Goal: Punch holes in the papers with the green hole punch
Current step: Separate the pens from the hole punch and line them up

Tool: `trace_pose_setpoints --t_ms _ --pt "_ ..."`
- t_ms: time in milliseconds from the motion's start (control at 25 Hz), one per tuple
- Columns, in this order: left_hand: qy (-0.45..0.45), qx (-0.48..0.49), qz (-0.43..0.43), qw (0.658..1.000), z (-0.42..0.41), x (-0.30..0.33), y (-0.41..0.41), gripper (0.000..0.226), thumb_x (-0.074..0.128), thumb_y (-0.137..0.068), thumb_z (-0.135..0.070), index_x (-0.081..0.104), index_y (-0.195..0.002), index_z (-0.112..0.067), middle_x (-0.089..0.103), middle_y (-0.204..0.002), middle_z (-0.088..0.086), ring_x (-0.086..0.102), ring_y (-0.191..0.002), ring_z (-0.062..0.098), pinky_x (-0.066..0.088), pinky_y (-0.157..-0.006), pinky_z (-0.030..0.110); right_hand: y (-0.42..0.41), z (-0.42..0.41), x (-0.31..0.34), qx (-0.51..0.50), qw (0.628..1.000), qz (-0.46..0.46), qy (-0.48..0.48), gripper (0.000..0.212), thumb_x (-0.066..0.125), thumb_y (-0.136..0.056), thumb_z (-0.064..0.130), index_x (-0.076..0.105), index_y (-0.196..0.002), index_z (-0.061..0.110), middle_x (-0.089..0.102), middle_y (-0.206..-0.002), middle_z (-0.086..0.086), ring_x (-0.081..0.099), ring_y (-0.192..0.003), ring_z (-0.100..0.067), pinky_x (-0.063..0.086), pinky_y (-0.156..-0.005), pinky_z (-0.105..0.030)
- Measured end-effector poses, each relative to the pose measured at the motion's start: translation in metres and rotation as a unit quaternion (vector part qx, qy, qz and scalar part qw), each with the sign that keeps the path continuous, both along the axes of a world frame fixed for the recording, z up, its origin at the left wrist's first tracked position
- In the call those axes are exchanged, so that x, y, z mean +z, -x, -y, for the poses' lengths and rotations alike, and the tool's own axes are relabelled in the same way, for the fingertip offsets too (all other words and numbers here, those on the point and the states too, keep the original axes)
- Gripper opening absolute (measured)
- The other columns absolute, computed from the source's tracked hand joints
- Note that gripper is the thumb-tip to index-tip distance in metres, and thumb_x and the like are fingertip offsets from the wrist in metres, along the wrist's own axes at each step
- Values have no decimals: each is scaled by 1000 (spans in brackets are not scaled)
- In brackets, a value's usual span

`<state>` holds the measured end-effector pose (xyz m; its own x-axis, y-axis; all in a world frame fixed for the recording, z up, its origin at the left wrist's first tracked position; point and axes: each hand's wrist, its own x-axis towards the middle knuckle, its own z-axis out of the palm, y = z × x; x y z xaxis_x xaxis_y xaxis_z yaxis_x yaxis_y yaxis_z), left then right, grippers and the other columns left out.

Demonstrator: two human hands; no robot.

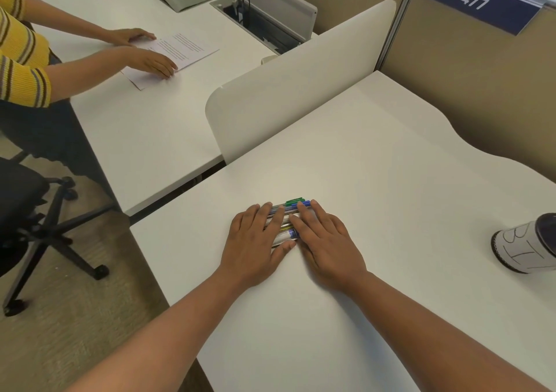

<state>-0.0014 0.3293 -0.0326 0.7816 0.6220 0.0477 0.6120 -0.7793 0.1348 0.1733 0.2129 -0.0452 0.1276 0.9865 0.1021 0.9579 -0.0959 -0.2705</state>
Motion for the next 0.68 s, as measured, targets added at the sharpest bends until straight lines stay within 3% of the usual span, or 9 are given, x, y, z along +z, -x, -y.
trace_pose_setpoints --t_ms 240,680 --pt "8 7 -13 1000 3 1 -1 76 22 -98 -70 41 -154 -21 43 -158 10 41 -142 37 34 -112 52 1 0 2 -4 1000 2 12 51 27 -107 35 32 -156 24 21 -168 -1 9 -156 -22 25 -118 -44" --pt "5 -7 -24 1000 3 6 1 88 24 -92 -82 34 -158 -24 35 -163 7 34 -147 35 29 -113 51 4 2 14 -23 999 -41 19 57 25 -105 40 29 -158 20 15 -169 -2 7 -156 -22 21 -121 -41"
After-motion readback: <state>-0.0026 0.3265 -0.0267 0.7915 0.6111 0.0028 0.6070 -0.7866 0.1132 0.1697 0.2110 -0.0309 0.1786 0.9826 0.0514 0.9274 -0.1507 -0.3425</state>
